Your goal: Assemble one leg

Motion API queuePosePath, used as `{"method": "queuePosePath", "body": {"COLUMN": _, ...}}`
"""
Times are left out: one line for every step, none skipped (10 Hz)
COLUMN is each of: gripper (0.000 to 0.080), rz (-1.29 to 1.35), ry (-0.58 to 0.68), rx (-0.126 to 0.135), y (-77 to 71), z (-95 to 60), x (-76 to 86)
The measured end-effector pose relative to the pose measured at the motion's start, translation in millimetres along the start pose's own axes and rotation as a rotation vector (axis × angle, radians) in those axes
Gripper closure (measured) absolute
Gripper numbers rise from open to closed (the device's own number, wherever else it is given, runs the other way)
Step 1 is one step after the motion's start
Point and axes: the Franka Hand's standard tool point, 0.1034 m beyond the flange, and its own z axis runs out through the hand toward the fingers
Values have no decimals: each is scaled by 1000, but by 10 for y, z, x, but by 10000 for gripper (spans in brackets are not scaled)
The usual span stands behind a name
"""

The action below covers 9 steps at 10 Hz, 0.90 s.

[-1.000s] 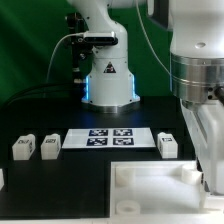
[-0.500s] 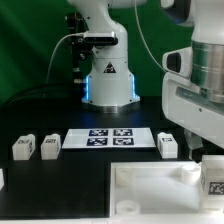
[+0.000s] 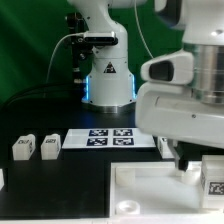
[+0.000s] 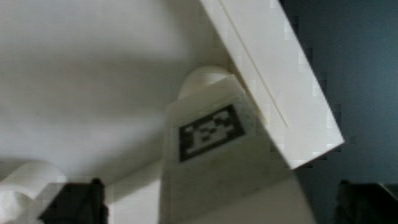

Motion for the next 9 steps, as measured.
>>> {"method": "queuePosePath", "body": {"gripper": 151, "rz": -115, "ry": -46, "rx": -11, "y": 32, "z": -18, "x": -39}}
{"method": "queuePosePath", "body": {"gripper": 151, "rz": -162, "ry": -75, "rx": -19, "y": 38, "z": -47, "x": -37}}
{"method": "queuePosePath", "body": {"gripper": 151, "rz": -145, "ry": -64, "rx": -16, "y": 28, "z": -36, "x": -17}}
{"method": "queuePosePath", "body": {"gripper": 272, "rz": -138, "ry": -64, "rx": -16, "y": 31, "z": -31, "x": -19}}
{"method": "queuePosePath", "body": {"gripper": 407, "rz": -40, "ry": -63, "rx": -19, "y": 26, "z": -30, "x": -23}}
{"method": "queuePosePath", "body": {"gripper": 407, "rz": 39, "ry": -63, "rx": -21, "y": 23, "z": -28, "x": -26}}
{"method": "queuePosePath", "body": {"gripper": 506, "rz": 149, "ry": -63, "rx": -25, "y": 19, "z": -24, "x": -30}}
{"method": "queuePosePath", "body": {"gripper": 506, "rz": 214, "ry": -62, "rx": -27, "y": 17, "z": -22, "x": -32}}
{"method": "queuePosePath", "body": {"gripper": 506, "rz": 322, "ry": -61, "rx": -30, "y": 10, "z": -20, "x": -38}}
